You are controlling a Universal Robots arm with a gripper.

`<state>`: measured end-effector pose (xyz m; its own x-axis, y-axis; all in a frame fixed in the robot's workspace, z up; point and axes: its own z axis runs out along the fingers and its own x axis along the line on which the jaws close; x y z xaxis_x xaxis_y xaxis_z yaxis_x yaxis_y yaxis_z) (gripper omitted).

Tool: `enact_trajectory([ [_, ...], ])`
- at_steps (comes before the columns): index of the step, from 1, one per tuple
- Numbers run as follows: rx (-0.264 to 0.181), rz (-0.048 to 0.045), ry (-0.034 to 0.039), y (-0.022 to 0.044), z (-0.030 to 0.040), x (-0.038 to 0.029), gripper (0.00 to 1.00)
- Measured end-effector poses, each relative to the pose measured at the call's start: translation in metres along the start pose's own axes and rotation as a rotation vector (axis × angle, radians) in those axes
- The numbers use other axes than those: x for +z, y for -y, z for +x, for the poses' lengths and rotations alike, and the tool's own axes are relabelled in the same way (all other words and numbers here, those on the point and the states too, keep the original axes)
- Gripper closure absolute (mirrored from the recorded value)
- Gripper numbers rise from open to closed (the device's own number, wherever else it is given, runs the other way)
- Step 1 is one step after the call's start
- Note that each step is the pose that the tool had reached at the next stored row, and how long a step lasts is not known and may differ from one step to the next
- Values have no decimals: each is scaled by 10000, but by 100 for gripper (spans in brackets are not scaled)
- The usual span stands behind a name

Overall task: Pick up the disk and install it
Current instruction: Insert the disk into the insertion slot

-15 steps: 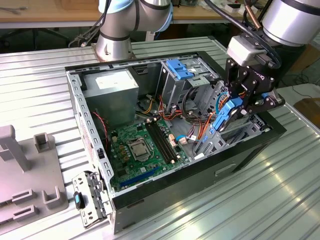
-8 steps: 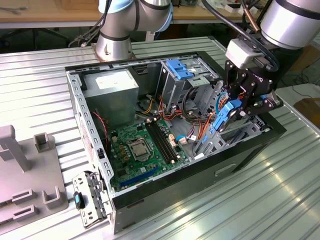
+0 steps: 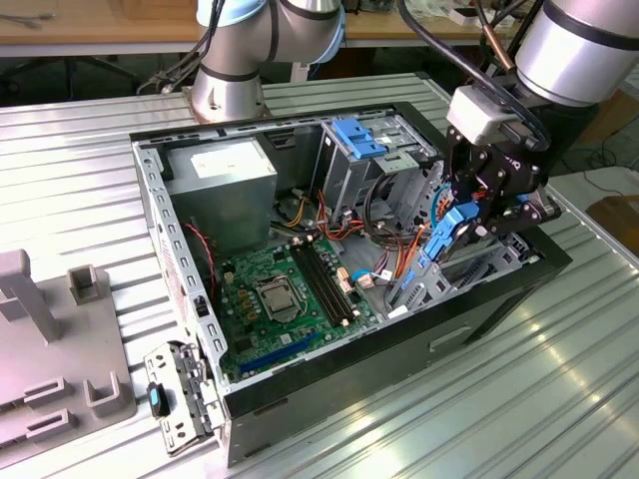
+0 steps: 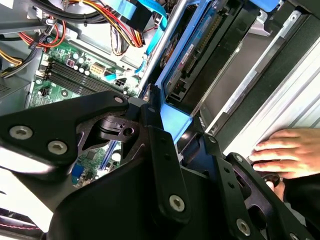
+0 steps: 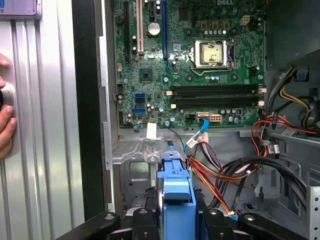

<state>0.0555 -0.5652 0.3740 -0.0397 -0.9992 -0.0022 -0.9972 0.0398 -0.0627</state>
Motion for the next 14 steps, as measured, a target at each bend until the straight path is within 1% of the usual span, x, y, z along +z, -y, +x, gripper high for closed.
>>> enact_trajectory([
  [7,0,0,0,-4,0,58,63],
  [14,0,0,0,-9,0,147,63],
])
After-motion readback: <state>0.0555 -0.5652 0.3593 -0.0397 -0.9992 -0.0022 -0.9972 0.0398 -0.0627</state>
